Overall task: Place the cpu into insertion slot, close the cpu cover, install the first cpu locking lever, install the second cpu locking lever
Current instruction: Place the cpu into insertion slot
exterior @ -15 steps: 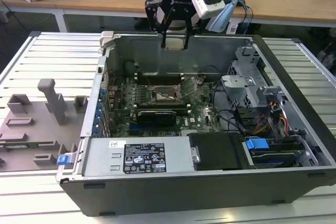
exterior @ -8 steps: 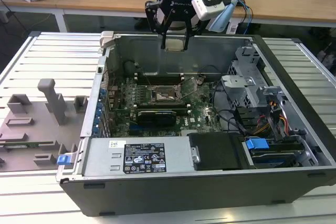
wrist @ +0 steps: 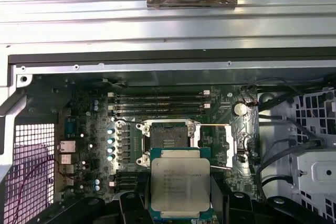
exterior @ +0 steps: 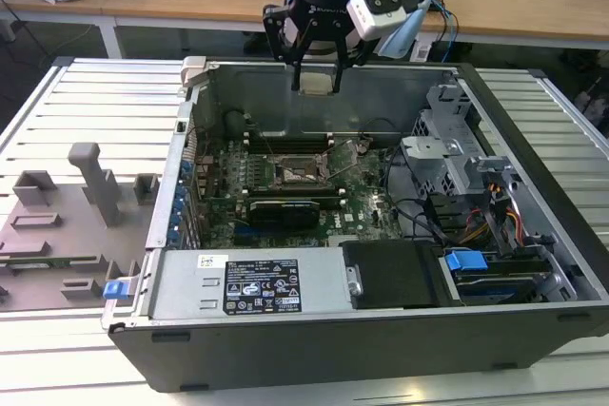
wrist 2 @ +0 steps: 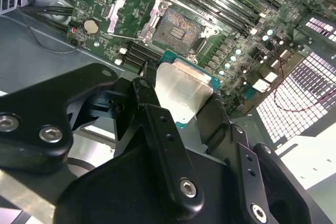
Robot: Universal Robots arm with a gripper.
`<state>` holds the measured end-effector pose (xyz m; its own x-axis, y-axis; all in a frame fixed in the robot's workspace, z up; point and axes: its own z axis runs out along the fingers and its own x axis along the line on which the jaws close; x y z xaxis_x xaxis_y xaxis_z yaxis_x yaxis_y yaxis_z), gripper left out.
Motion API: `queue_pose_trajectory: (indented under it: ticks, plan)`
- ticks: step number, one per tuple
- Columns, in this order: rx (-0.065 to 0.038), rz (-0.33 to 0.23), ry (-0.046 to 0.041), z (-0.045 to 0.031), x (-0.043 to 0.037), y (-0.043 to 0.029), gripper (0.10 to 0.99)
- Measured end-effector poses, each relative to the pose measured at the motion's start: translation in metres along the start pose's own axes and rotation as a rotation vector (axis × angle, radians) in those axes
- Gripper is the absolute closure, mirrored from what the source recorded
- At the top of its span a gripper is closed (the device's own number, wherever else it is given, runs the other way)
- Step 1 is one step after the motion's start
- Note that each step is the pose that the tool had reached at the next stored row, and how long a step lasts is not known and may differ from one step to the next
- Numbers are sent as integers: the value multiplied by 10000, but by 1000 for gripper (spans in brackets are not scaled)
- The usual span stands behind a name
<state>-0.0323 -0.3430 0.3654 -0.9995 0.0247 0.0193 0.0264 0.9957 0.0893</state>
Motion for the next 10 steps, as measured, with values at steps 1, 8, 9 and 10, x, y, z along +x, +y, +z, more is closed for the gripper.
queue_pose_trajectory:
  ticks: [1,8,9,10]
  plan:
    - [-1,0,-1,3,0,0,541]
    - [-1,0,-1,35,-1,-3,541]
    - [-1,0,-1,40,-1,-4,541]
    - [0,0,0,45,-1,-4,541]
